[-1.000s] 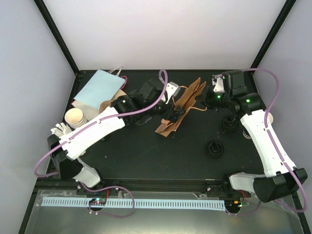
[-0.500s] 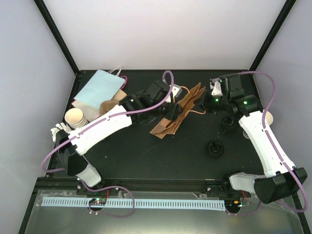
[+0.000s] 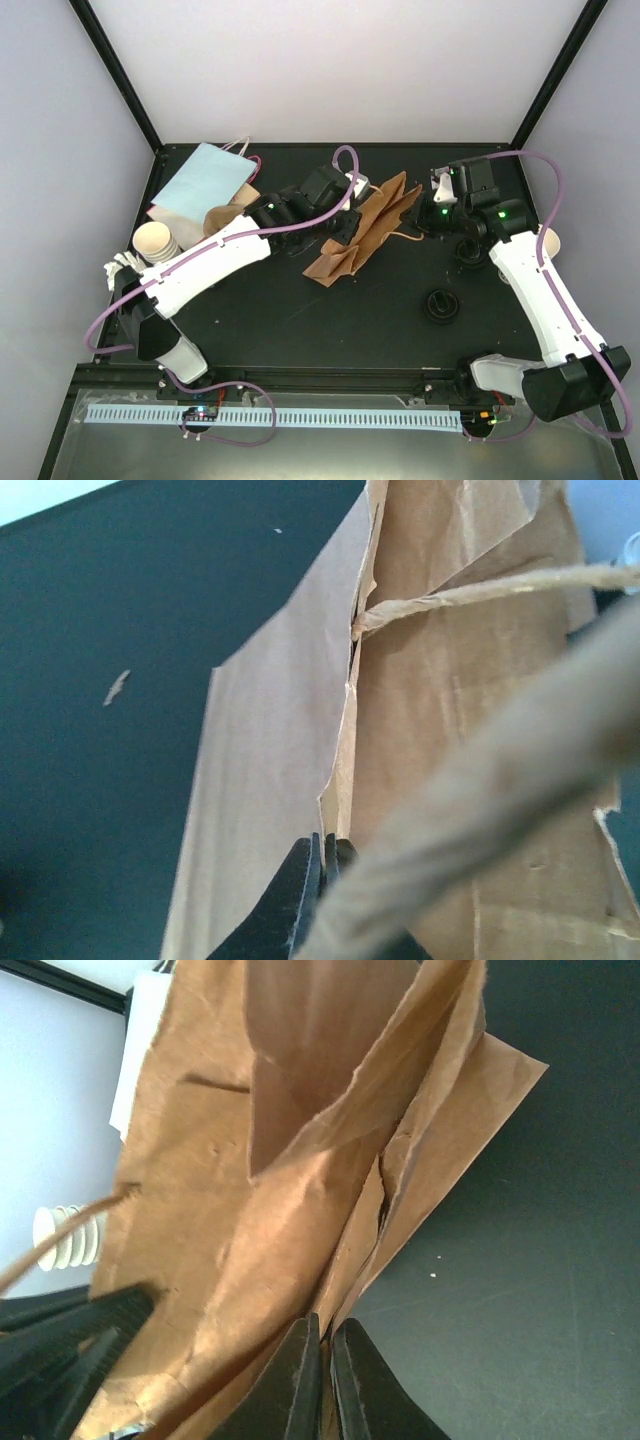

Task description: Pack the takeout coffee

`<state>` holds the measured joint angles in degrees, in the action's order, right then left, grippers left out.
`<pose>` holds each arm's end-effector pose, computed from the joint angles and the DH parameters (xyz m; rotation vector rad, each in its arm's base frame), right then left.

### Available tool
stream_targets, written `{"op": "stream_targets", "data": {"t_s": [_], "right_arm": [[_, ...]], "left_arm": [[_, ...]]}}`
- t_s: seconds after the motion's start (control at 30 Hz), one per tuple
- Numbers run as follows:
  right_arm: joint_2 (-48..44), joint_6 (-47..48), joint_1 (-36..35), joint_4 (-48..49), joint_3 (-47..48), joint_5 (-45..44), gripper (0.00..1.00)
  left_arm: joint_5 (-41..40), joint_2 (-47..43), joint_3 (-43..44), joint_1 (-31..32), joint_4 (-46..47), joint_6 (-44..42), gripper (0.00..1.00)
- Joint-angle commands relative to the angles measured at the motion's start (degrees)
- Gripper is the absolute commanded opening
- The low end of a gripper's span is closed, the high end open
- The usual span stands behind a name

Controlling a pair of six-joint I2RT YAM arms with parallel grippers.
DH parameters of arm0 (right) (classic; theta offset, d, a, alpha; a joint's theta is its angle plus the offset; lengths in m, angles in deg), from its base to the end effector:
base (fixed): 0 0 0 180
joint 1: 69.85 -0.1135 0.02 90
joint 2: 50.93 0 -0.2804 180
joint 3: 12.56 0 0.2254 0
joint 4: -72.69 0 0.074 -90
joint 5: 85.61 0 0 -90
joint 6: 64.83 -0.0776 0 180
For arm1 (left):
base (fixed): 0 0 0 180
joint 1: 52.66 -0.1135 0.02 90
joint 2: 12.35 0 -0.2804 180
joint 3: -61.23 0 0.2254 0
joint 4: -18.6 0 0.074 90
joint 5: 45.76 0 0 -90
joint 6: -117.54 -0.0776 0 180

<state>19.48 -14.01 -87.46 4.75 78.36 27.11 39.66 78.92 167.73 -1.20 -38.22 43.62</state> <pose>0.2155 0.0998 0.3494 0.2777 2.5113 0.9118 0.2272 -0.2753 0.3526 0.6734 2.2503 -0.5087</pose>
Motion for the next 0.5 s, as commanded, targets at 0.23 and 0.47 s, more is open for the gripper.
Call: {"op": "stream_targets", "data": {"t_s": [0.23,0.47], "right_arm": [[-2.7,3.2,-0.3,-2.1,-2.6,-3.2,0.13],[-3.9,7.2,-0.3,-1.6,-1.3,-1.8,0.21]], "left_arm": [[-15.4,-3.2,3.6,0.1,-3.2,-6.5,0.02],[-14.8,-5.6,1.9,0.0,-1.2,-6.4,0.02]]}}
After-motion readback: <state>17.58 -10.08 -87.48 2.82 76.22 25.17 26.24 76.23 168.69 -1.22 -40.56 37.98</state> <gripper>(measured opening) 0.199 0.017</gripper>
